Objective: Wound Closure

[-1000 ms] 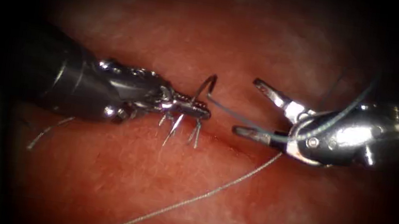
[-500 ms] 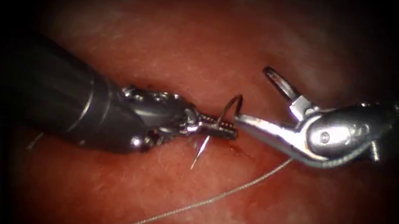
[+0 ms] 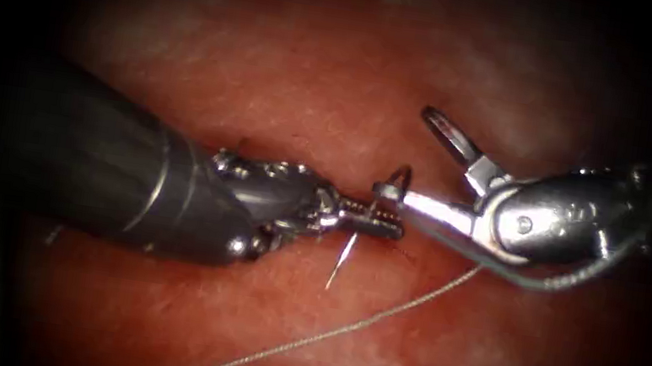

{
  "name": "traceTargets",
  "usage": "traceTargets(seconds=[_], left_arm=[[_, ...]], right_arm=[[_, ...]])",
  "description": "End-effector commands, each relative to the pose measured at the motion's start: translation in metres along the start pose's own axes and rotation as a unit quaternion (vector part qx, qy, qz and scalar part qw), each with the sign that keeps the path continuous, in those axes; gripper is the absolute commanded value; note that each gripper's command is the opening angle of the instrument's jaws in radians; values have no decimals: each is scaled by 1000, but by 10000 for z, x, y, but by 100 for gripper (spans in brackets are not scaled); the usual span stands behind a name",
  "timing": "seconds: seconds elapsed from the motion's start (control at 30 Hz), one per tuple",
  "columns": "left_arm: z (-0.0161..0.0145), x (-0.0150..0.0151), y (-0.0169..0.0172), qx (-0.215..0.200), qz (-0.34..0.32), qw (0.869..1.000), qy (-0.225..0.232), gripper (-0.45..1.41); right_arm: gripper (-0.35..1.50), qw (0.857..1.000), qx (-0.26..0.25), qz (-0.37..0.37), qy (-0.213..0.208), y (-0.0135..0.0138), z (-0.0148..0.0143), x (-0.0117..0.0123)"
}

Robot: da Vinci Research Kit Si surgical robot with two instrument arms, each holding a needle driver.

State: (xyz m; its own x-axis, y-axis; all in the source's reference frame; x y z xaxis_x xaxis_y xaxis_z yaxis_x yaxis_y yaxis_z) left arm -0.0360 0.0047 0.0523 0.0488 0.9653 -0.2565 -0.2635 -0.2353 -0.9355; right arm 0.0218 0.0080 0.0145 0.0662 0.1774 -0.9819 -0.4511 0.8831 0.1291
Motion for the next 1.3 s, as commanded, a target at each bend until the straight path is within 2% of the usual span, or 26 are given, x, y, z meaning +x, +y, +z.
traceTargets(seconds=[0.03,0.2,0.27,0.3,0.33,0.37,0.73,0.8,0.83,0.87,0.9,0.93,1.0,1.13,1.2,1.3], left_arm=[[5,-13,0,-1,-1,1000,-2,-45],[9,-14,4,-6,0,1000,-4,-45],[9,-14,4,-8,0,1000,-4,-45],[9,-14,3,-9,0,1000,-5,-45],[8,-14,3,-10,0,1000,-5,-45],[8,-14,3,-10,0,1000,-6,-45],[7,-10,7,-7,-5,1000,-4,-45],[8,-7,8,-2,32,999,4,-5],[9,-5,7,8,123,992,16,15],[10,-4,6,26,196,980,30,22],[11,-3,5,44,224,973,44,24],[12,-2,3,63,224,970,67,32],[12,-1,-1,63,224,968,91,41],[7,1,-14,48,227,969,88,108],[2,4,-18,45,212,972,85,118],[-11,7,-19,40,211,973,81,119]], right_arm=[[83,1000,2,2,0,-12,1,-6],[78,1000,2,5,0,-13,1,-6],[59,1000,3,8,2,-13,1,-6],[44,1000,3,10,3,-14,0,-6],[14,1000,6,16,5,-14,0,-7],[-35,1000,12,24,2,-15,-2,-8],[-35,999,20,25,-11,-11,-15,-13],[-35,1000,21,20,-10,-11,-16,-13],[-35,1000,22,17,-11,-11,-17,-13],[-35,1000,22,11,-11,-10,-17,-14],[-35,1000,24,5,-13,-10,-18,-14],[-35,1000,24,2,-13,-10,-18,-14],[-35,1000,25,-1,-14,-10,-19,-14],[-35,999,29,-13,-17,-9,-21,-14],[-35,999,32,-25,-19,-7,-22,-15],[-35,998,36,-41,-24,-4,-23,-20]])
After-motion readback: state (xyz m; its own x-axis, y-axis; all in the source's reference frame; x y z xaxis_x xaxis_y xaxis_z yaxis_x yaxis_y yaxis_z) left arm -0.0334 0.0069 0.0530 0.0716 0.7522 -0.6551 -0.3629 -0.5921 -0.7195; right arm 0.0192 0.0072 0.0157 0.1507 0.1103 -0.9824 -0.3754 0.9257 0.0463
